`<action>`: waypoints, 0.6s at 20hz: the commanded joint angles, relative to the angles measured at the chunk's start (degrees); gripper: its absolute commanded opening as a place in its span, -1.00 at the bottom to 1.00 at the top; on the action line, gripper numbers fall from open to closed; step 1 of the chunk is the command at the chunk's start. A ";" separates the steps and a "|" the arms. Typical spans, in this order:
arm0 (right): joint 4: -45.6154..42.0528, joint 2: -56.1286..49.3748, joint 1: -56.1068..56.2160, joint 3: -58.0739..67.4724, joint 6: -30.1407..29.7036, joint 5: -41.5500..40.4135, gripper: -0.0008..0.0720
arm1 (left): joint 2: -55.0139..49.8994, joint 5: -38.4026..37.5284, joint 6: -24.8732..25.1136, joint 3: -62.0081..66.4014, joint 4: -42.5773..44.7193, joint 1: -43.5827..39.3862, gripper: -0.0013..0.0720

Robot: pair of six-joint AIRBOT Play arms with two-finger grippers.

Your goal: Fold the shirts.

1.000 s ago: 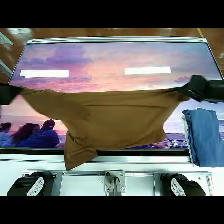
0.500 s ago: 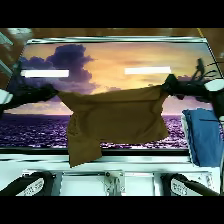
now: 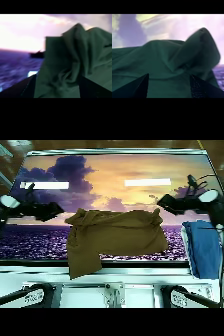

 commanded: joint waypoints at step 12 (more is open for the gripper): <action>7.43 7.23 -18.67 -20.57 -7.34 18.69 0.73 | -1.99 -2.34 10.08 -22.77 -10.40 7.89 0.86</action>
